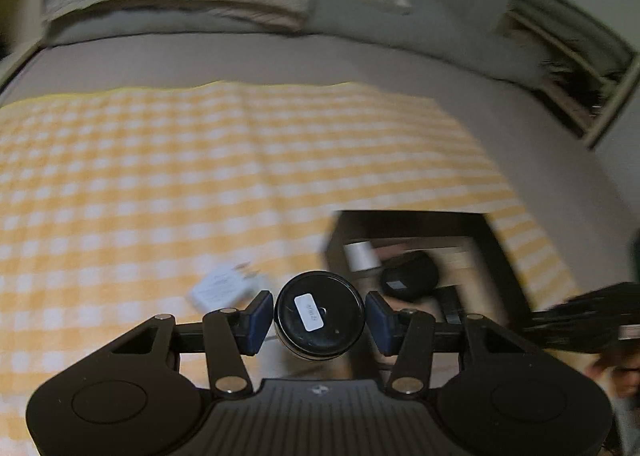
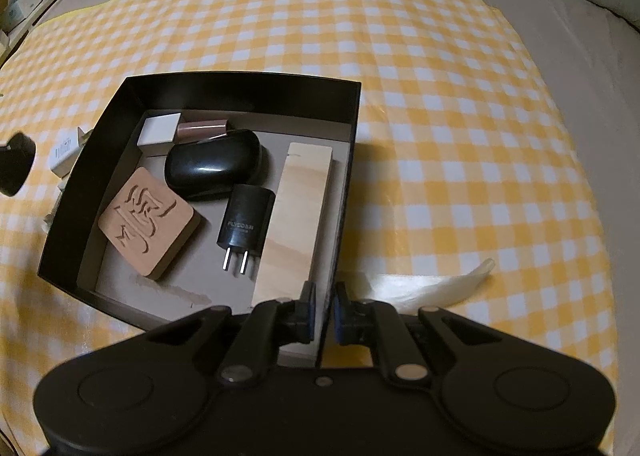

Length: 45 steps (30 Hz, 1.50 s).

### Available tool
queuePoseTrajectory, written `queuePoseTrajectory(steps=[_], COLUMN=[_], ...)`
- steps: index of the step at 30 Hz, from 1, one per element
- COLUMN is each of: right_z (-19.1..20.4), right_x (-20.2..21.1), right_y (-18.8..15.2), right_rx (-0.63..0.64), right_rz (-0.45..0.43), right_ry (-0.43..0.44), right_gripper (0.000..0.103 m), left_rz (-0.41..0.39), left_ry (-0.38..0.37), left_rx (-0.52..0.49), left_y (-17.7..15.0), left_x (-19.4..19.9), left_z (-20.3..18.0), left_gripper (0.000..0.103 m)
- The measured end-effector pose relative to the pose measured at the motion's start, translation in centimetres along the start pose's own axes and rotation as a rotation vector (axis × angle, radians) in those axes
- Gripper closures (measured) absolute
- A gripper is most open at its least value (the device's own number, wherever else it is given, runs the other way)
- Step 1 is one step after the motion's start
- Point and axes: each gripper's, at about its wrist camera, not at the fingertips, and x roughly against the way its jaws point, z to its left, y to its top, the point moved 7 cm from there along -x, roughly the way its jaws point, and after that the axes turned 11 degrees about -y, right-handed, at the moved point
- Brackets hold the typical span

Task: Organize rigid objects
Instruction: 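Lower the round black puck into the box and open the left gripper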

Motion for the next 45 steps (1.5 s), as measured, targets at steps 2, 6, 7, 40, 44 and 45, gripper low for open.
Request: queuePoseTrajectory(steps=[2, 6, 7, 40, 44, 45], right_z=[-0.1, -0.5, -0.6, -0.7, -0.7, -0.7], right_x=[0.0, 0.1, 0.1, 0.8, 0.8, 0.8], right_y=[0.0, -0.1, -0.1, -0.4, -0.4, -0.3], right_rx=[0.007, -0.005, -0.006, -0.02, -0.021, -0.021], right_rz=[-0.005, -0.007, -0.009, -0.017, -0.016, -0.016], right_ry=[0.003, 0.02, 0.021, 0.053, 0.052, 0.051], right_gripper=[0.094, 0.094, 0.094, 0.095, 0.095, 0.095], left_rz=[-0.006, 0.015, 0.026, 0.23, 0.217, 0.214], left_ry=[-0.047, -0.127, -0.144, -0.136, -0.125, -0.125], left_rx=[-0.017, -0.058, -0.065, -0.15, -0.157, -0.158], left_y=[0.2, 0.2, -0.1, -4.2, -4.1, -4.0], left_x=[0.1, -1.0, -1.5, -9.8, -9.3, -9.1], left_z=[-2.0, -6.0, -6.9, -12.4, -12.4, -12.3], left_gripper=[0.052, 0.052, 0.052, 0.018, 0.014, 0.013])
